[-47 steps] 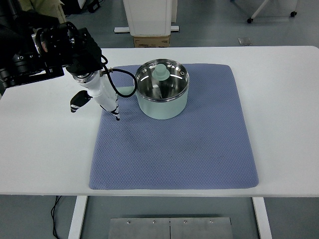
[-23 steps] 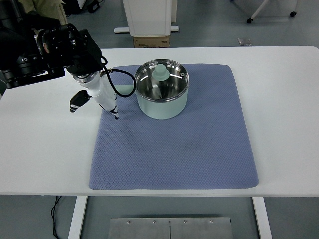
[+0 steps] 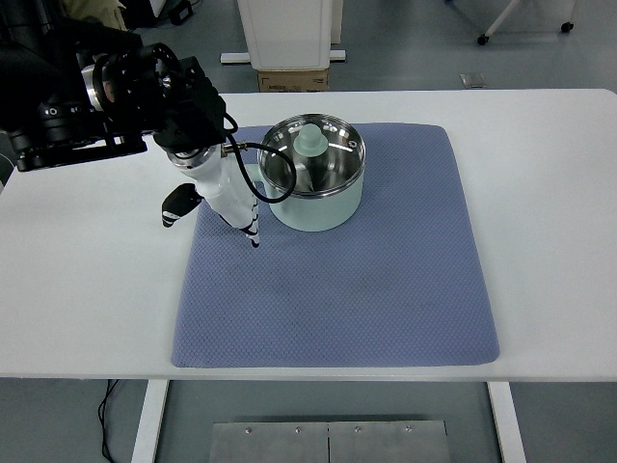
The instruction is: Rotate green pot handle
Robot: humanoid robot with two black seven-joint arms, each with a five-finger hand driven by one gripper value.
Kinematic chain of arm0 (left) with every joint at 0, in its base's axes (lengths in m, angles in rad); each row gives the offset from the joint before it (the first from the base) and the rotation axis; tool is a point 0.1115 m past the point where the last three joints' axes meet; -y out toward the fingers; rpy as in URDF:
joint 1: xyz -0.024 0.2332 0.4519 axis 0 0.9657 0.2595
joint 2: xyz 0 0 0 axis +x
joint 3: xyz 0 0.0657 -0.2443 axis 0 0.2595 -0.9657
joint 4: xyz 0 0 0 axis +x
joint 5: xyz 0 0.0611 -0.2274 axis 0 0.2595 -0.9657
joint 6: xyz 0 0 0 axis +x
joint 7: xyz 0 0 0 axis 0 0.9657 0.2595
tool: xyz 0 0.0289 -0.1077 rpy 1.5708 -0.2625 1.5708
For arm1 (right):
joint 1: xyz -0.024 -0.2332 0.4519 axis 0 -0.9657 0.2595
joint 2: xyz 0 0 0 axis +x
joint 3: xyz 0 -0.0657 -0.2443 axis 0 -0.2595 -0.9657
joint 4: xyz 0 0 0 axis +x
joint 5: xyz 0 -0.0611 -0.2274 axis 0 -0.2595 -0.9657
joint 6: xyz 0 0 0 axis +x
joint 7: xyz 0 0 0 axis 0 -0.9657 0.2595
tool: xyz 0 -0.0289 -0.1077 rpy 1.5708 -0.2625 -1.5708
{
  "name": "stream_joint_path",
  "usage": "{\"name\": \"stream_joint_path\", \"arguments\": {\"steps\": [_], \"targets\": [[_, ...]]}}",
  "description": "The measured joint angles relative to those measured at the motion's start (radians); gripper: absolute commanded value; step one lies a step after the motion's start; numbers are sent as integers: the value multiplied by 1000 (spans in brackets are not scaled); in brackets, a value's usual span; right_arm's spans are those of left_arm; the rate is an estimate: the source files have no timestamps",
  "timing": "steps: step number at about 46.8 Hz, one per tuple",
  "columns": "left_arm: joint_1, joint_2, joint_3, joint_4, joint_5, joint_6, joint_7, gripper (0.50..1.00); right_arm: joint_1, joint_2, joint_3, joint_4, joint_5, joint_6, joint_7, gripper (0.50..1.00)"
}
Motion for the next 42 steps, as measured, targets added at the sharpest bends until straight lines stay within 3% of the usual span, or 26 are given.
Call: {"name": "stream_joint_path", "arguments": {"steps": [12, 24, 37, 42], "targets": [[29, -29, -84, -49, 10, -35, 0, 1000, 0, 0, 0, 0, 0, 0, 0, 1000], [137, -41, -297, -52, -91, -140, 0, 1000, 0, 0, 0, 0, 0, 0, 0, 1000], [199, -51, -404, -3, -397, -138, 0, 1000, 0, 0, 0, 0, 0, 0, 0, 1000], [200, -49, -429, 55, -420, -137, 0, 1000, -1, 0, 0, 0, 0, 0, 0, 1000]]}}
